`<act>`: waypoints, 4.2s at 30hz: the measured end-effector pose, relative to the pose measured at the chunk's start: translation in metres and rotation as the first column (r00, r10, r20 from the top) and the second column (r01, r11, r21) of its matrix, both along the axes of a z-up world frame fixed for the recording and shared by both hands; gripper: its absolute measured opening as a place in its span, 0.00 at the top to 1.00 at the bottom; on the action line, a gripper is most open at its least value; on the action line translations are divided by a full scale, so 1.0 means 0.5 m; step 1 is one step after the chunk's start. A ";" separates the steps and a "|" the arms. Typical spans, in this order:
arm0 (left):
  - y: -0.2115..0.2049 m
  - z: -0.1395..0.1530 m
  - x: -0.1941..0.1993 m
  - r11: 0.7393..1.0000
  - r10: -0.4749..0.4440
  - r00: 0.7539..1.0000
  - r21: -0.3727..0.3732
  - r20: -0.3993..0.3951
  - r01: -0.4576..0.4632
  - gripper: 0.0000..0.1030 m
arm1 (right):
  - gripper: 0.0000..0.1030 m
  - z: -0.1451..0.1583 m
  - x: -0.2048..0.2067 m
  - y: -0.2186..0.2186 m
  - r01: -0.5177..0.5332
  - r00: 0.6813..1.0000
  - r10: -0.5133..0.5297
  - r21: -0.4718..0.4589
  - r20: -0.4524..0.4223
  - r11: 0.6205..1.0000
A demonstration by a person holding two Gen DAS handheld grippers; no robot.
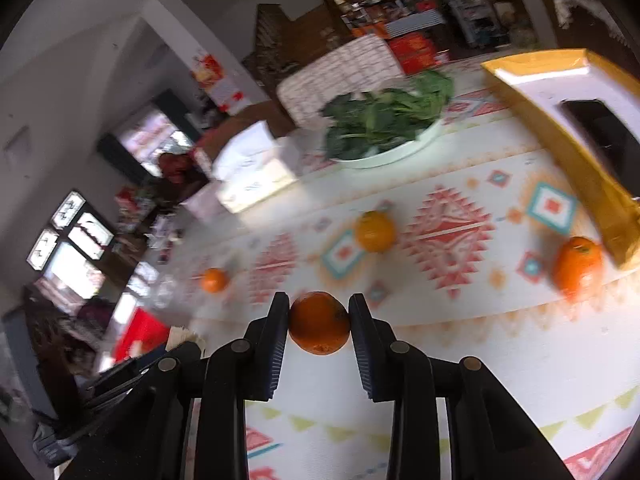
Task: Organize fruits
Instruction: 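Carry tangerine and cake into the red tray and open both tools, then move both tools back toward the remaining tangerines and cake, then grasp a tangerine with the left tool while the right tool grasps another tangerine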
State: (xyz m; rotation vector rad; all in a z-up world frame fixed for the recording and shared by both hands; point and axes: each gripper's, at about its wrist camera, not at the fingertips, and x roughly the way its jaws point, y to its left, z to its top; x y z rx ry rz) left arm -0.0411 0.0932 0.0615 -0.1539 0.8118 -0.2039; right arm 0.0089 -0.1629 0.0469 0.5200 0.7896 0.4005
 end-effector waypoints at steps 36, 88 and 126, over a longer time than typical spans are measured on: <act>0.507 -0.023 -0.166 0.876 0.461 0.888 -0.162 0.000 -0.455 0.52 | 0.66 0.019 -0.078 0.628 -0.442 0.897 0.436 -0.192 -0.076 0.876; 0.036 0.065 -0.167 0.911 0.203 0.971 0.338 0.128 -0.236 0.17 | 0.44 0.046 -0.139 0.116 -0.050 0.999 0.053 -0.265 0.003 0.963; 0.048 -0.070 0.287 0.984 0.106 0.977 0.163 -0.185 -0.075 0.24 | 0.43 -0.034 0.176 0.016 0.065 0.988 -0.104 -0.307 -0.114 0.949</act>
